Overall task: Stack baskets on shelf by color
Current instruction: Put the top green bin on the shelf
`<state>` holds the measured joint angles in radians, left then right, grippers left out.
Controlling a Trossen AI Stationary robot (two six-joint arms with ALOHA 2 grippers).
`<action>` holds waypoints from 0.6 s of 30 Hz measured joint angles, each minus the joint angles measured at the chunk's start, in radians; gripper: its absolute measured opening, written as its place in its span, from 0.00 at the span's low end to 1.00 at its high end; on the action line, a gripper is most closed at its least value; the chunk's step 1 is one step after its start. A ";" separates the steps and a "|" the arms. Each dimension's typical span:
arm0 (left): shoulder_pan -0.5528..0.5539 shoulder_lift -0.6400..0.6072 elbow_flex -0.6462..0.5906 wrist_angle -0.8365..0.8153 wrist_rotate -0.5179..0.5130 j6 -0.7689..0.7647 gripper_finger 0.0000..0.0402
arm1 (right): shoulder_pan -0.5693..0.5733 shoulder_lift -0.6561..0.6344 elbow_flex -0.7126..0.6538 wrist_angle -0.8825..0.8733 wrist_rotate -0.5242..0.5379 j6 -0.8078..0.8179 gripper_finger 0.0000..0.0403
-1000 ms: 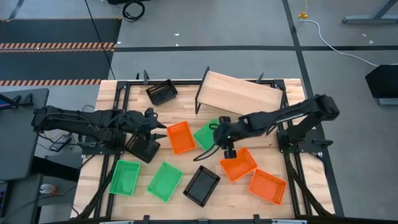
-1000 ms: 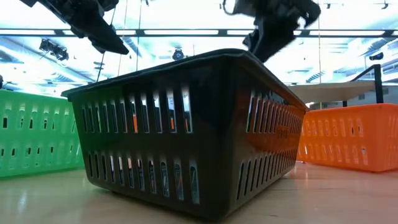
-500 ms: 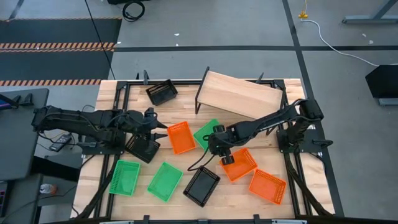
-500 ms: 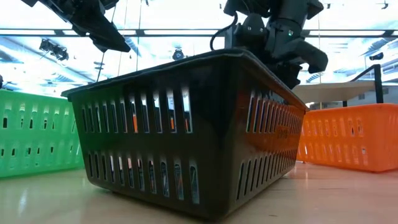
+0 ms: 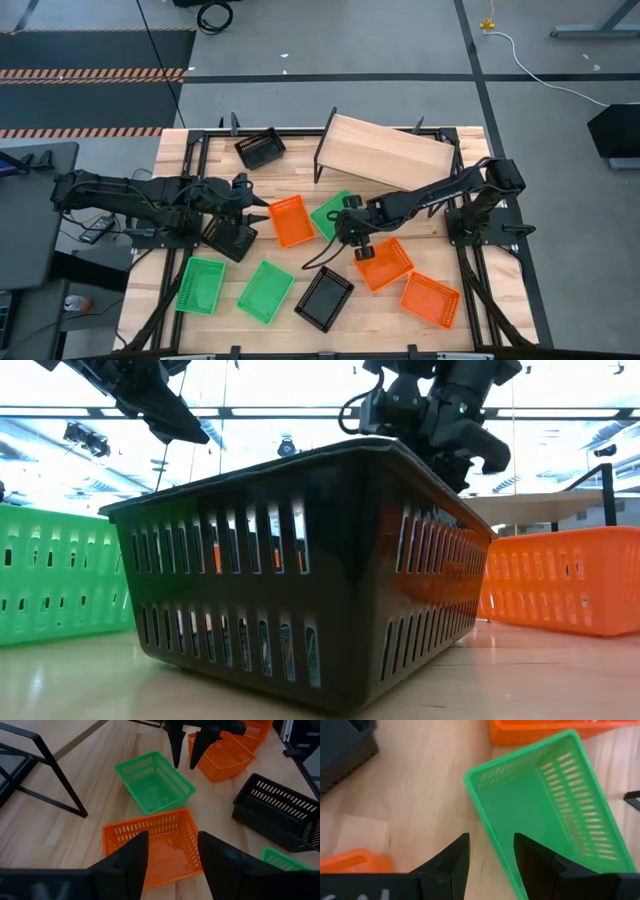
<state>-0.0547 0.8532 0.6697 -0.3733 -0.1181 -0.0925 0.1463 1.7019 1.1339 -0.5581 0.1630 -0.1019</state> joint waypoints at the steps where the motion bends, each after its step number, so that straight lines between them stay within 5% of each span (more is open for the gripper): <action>1: 0.000 0.000 0.000 0.000 0.000 0.000 0.44 | -0.002 0.001 -0.008 0.004 0.001 0.002 0.40; 18: 0.000 0.000 0.000 0.000 0.000 0.000 0.43 | -0.044 0.002 -0.015 0.026 -0.001 0.011 0.40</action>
<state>-0.0547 0.8532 0.6697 -0.3734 -0.1181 -0.0926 0.1028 1.7035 1.1191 -0.5323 0.1619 -0.0912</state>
